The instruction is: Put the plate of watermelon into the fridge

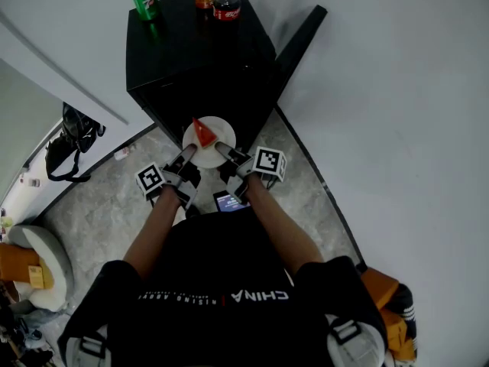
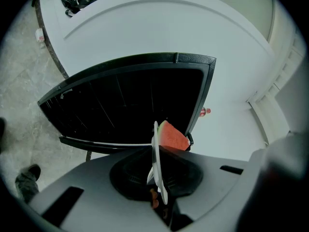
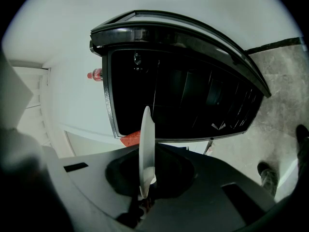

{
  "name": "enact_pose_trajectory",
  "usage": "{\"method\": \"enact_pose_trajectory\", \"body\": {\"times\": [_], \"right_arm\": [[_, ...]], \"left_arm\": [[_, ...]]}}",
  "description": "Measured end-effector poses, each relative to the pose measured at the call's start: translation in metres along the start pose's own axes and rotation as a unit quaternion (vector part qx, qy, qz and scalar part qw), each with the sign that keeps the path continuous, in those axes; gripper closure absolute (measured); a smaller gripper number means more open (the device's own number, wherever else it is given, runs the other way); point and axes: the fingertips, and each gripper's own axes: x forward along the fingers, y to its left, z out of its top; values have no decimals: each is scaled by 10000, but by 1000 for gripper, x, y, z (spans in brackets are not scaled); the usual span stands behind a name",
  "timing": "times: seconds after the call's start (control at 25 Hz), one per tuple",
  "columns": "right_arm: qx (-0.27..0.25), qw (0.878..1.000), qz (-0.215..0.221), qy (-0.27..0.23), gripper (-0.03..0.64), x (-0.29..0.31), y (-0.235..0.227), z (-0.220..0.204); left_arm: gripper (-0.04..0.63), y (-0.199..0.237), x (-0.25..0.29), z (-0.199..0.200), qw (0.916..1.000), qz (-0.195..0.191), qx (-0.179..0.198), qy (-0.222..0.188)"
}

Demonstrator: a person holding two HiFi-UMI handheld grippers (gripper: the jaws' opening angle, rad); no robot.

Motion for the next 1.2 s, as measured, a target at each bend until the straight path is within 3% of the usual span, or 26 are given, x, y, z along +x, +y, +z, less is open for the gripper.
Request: {"method": "enact_pose_trajectory", "body": {"times": [0.28, 0.88, 1.2], "right_arm": [[-25, 10000, -62, 55, 595, 1, 1, -2], [-302, 9989, -345, 78, 594, -6, 18, -5], [12, 9994, -190, -294, 594, -13, 10, -6]], "left_arm": [[565, 2, -3, 0, 9997, 107, -146, -144], [566, -3, -7, 6, 9950, 156, -513, -843], [565, -9, -3, 3, 9967, 12, -158, -793]]}}
